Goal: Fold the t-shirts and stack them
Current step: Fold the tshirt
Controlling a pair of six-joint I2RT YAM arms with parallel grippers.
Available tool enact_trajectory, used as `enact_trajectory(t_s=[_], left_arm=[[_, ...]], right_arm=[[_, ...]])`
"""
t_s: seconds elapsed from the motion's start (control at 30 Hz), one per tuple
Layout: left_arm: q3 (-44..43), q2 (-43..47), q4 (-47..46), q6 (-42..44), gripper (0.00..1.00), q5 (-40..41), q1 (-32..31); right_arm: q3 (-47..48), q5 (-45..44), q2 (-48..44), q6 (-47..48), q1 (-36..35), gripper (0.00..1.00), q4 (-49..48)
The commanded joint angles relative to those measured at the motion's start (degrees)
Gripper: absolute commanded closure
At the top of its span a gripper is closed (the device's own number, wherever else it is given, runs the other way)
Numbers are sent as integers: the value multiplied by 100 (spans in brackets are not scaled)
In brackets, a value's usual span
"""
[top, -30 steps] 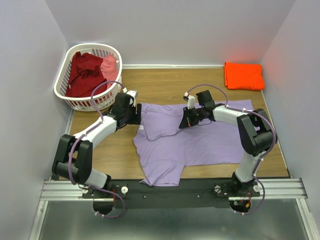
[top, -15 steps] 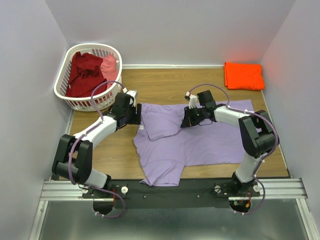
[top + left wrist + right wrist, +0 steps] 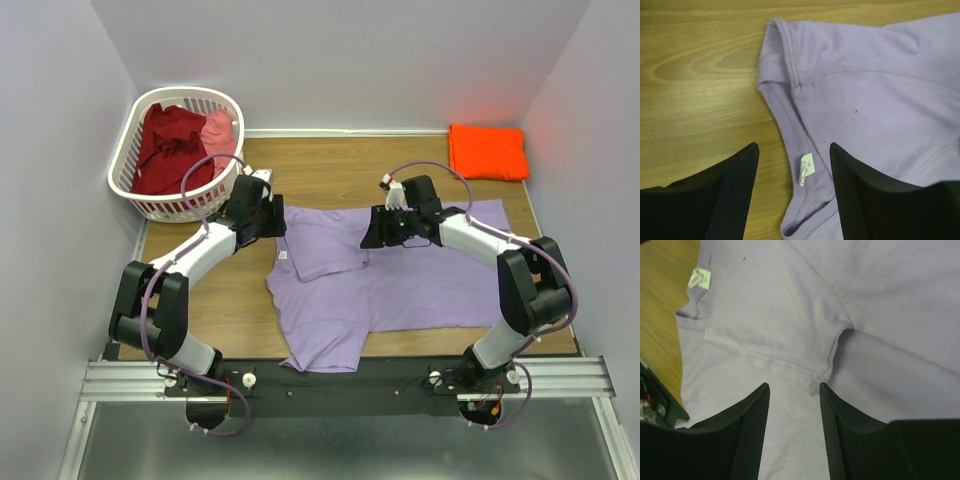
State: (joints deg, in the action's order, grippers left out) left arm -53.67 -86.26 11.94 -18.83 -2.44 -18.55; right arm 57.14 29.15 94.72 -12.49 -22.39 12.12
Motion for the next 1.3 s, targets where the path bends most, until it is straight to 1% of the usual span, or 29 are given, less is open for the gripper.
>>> enact_trajectory(t_s=[0.0, 0.07, 0.1, 0.17, 0.2, 0.23, 0.27, 0.33, 0.4, 0.57, 0.67, 0.87, 1.1, 1.27], left_arm=[[93, 204, 18, -542, 34, -213, -175], [443, 398, 27, -700, 33, -196, -272], [558, 591, 27, -919, 33, -178, -333], [883, 768, 27, -1148, 33, -187, -605], [954, 934, 27, -1393, 33, -152, -737], [1016, 1005, 27, -1526, 33, -91, -851], [1129, 1075, 18, -1692, 33, -21, -1096], [1244, 1190, -78, -2035, 33, 155, -1230], [1402, 1094, -148, -2273, 33, 199, -1265], [1473, 813, -447, -2511, 34, 200, -1476], [1482, 620, -605, -2617, 37, 410, -1599], [1456, 417, -676, -2661, 43, 428, -1714], [1482, 259, -659, -2679, 43, 481, -1749], [1552, 267, -632, -2687, 43, 534, -1767]], right_arm=[[8, -497, -102, -1008, -11, 48, 98], [-89, -585, -190, -1281, -11, 48, 98], [-194, -699, -217, -1491, -11, 47, 106], [-291, -717, -200, -1659, -11, 46, 98], [-335, -683, -164, -1747, -11, 47, 98], [-370, -691, -138, -1800, -19, 47, 89], [-406, -708, -129, -1844, -11, 47, 71], [-467, -743, -76, -1967, -19, 47, -7], [-459, -753, 20, -2055, -19, 48, -60], [-441, -682, 170, -2187, -11, 48, -236], [-493, -516, 293, -2292, -11, 49, -377], [-590, -313, 503, -2416, -28, 52, -658], [-661, -76, 609, -2495, -20, 59, -816], [-661, 56, 653, -2513, -20, 61, -843]])
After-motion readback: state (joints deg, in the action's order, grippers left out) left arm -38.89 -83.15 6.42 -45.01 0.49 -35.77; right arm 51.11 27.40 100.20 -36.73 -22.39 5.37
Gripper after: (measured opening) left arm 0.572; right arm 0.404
